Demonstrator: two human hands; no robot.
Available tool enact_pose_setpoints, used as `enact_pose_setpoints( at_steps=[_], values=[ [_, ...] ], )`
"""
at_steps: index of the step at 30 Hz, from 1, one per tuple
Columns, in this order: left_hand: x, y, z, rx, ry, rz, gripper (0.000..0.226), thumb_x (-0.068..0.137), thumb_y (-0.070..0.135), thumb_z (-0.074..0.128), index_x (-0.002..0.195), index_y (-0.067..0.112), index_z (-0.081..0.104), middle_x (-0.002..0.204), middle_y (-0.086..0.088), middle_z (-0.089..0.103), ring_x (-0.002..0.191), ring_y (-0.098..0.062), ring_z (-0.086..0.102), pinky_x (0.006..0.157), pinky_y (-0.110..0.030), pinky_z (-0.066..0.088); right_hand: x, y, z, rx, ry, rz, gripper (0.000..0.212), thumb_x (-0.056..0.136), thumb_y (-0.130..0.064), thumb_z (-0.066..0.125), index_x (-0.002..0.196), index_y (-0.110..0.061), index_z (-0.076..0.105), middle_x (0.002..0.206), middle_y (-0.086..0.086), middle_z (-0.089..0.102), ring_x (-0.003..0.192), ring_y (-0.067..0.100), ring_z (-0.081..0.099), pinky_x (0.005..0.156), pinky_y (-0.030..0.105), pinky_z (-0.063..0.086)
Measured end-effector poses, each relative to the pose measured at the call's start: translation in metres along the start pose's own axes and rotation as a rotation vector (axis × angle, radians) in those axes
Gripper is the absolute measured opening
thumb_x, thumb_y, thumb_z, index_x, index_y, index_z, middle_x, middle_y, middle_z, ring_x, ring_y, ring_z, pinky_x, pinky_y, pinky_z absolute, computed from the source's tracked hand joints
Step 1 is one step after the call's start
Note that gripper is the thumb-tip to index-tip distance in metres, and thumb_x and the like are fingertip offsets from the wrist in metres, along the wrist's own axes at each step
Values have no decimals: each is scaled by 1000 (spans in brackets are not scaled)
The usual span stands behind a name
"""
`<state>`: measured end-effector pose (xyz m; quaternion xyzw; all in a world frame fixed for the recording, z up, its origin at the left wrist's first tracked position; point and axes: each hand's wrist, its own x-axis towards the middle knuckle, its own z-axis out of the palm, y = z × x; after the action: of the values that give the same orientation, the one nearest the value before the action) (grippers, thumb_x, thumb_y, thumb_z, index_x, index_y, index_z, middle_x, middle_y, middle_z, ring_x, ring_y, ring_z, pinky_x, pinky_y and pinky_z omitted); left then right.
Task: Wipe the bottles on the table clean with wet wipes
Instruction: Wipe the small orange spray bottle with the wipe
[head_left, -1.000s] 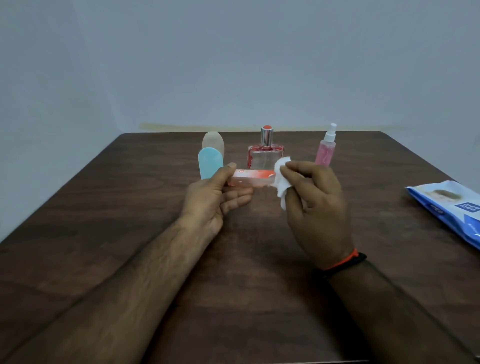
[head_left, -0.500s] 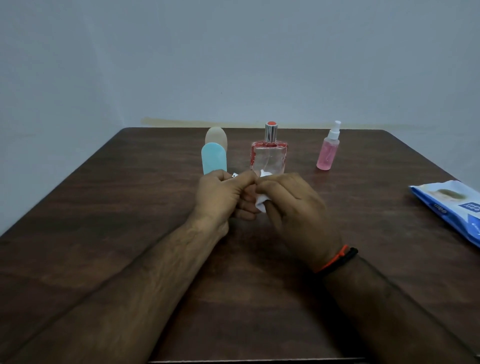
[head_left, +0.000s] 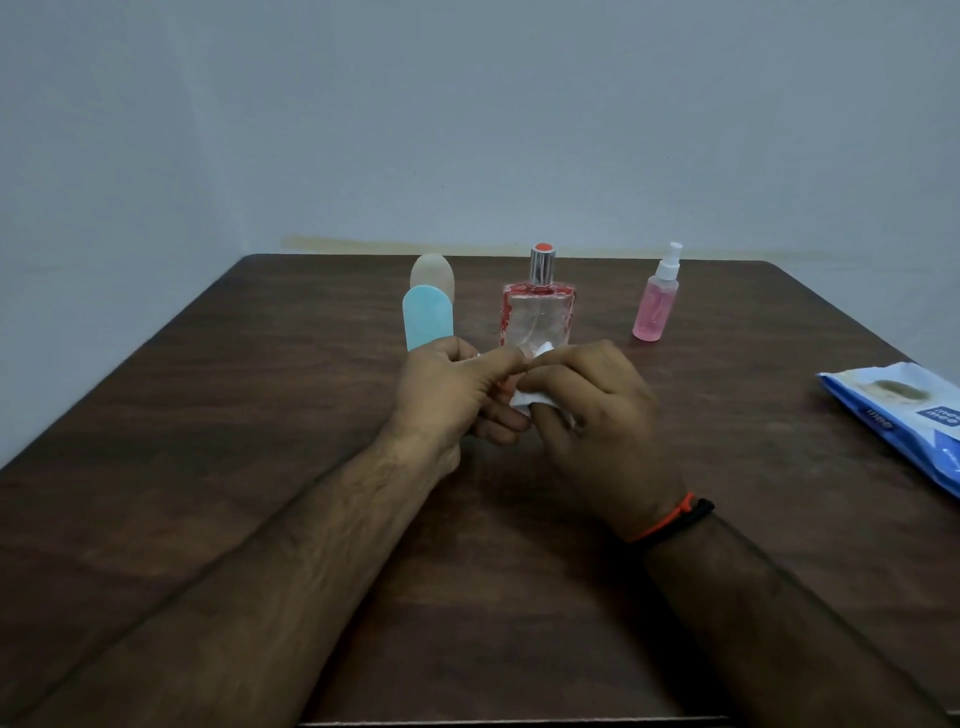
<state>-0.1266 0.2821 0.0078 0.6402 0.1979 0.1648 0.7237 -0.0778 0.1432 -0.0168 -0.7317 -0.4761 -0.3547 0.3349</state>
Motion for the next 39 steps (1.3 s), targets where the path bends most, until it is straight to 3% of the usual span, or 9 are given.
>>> enact_pose_setpoints(
  at_steps=[8,14,19,25,31,39],
  values=[
    [4,4,-10,11,29,19,28,81,18,79,92,1,60,69,-18,71,47,-22,66,43,-28,54,-3,14,-6,-44,-4,191,13,75,3,75,82,-7,70,88,5,67,85,23,60,74,33,48],
    [6,-3,-8,106,-75,123,29,83,19,80,87,3,55,70,-17,72,51,-28,66,48,-32,53,-1,3,-6,46,16,129,7,79,0,71,85,-6,71,89,6,67,85,23,61,75,35,49],
    [7,4,-16,201,-73,217,32,79,16,82,90,2,55,71,-20,72,57,-35,69,52,-38,58,-3,16,-7,36,48,254,12,76,3,73,83,-7,71,88,4,68,83,22,63,72,39,54],
    [5,9,-25,425,-161,362,32,73,18,86,99,15,67,87,-4,76,72,-20,74,66,-37,62,-3,22,-13,55,127,462,11,81,-5,74,90,-12,73,90,1,71,82,12,63,73,20,52],
    [5,1,-19,395,-227,424,36,71,19,88,103,16,74,93,0,76,89,-17,72,83,-37,60,-1,8,-10,177,109,368,19,85,1,67,97,-11,74,94,-2,72,89,4,64,81,11,49],
    [6,-1,-19,341,-213,432,43,74,16,84,115,11,70,99,0,77,92,-14,73,85,-37,61,-1,11,-11,266,101,370,17,87,-3,69,100,-13,74,96,-6,72,92,3,66,81,13,51]
  ],
)
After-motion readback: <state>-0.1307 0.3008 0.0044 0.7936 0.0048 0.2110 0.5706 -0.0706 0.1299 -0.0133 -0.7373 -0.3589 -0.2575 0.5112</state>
